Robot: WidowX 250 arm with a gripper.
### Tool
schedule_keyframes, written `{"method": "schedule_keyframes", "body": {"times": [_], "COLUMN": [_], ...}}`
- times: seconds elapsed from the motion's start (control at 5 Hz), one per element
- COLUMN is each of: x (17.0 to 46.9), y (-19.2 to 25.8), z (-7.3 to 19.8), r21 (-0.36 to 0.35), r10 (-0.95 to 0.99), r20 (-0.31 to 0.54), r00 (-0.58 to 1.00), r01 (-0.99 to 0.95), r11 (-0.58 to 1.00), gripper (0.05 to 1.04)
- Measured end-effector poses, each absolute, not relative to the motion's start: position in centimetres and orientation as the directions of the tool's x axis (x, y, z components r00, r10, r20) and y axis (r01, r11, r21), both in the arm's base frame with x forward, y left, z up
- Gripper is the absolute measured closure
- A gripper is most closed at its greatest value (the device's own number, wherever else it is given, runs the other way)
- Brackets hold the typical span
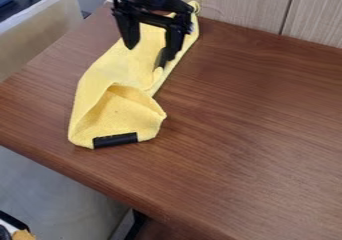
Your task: Unfold the cloth from top right to bottom left
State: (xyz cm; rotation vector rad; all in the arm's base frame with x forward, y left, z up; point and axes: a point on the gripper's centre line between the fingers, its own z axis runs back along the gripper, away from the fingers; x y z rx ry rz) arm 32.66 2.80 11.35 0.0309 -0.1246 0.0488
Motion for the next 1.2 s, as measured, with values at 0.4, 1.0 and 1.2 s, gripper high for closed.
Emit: {"method": "schedule_keyframes", "body": {"times": [0.4, 1.0, 1.2], "x": [34.5, 33.9, 34.0], "y": [2.7, 3.2, 3.2], "z": [10.0, 8.3, 8.3], "r21": [0.059, 0.095, 0.093], "r10": [0.045, 0.023, 0.025], "r20": [0.118, 0.09, 0.093], "r00": [0.992, 0.996, 0.995], "r01": [-0.052, -0.031, -0.033], "r11": [0.997, 0.995, 0.995], "gripper": [0.083, 0.663, 0.896]}}
